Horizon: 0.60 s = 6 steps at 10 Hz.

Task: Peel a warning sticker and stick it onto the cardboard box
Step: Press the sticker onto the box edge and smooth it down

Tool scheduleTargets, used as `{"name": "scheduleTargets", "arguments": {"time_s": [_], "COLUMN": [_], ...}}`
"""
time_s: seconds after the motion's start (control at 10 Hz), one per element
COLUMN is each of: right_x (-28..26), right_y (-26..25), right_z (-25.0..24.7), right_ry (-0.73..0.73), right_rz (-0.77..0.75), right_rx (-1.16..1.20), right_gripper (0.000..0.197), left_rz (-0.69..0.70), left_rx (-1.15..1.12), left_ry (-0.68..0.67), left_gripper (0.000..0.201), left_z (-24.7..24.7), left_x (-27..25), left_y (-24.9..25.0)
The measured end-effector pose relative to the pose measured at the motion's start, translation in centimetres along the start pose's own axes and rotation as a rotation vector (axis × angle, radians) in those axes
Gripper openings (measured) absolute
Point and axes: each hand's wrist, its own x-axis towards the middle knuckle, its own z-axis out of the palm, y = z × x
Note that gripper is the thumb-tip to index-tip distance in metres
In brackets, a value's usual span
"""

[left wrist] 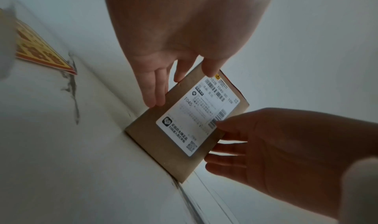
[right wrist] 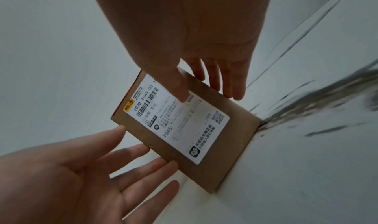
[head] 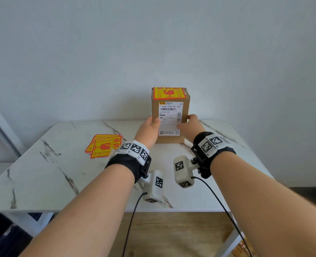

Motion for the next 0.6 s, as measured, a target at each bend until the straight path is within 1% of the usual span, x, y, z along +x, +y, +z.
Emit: {"name": "scheduleTargets", "arguments": {"time_s": [0.1, 0.2, 0.4, 0.5, 0.6], "right_x": [1.6, 2.7, 3.6, 3.4, 2.3], "right_y": [-0.2, -0.3, 0.0, 0.2, 0.3], "right_z": [0.3, 0.6, 1.0, 0.9, 0.5], "right_ry": [-0.003, -0.023, -0.039, -0.018, 0.017], "right_rz": [-0.01, -0.029, -0.048, -0.024, -0.019], "right_rx": [-0.023, -0.038, -0.036, -0.031, -0.026], "right_gripper": [0.047, 0.045, 0.045, 0.051, 0.058], "left_rz": [0.008, 0.014, 0.024, -0.01, -0.131], "left_rx": [0.024, 0.036, 0.039, 0.088, 0.181], "left_ry": [0.03, 0.024, 0.011, 0.049, 0.061], "left_gripper": [0.044, 0.042, 0.049, 0.052, 0.06], "left_z": [0.3, 0.7, 1.1, 0.8, 0.3], "left_x": [1.6, 2.9, 4.2, 4.1, 3.3], "left_y": [-0.3, -0.6, -1.5, -1.6, -1.7]}}
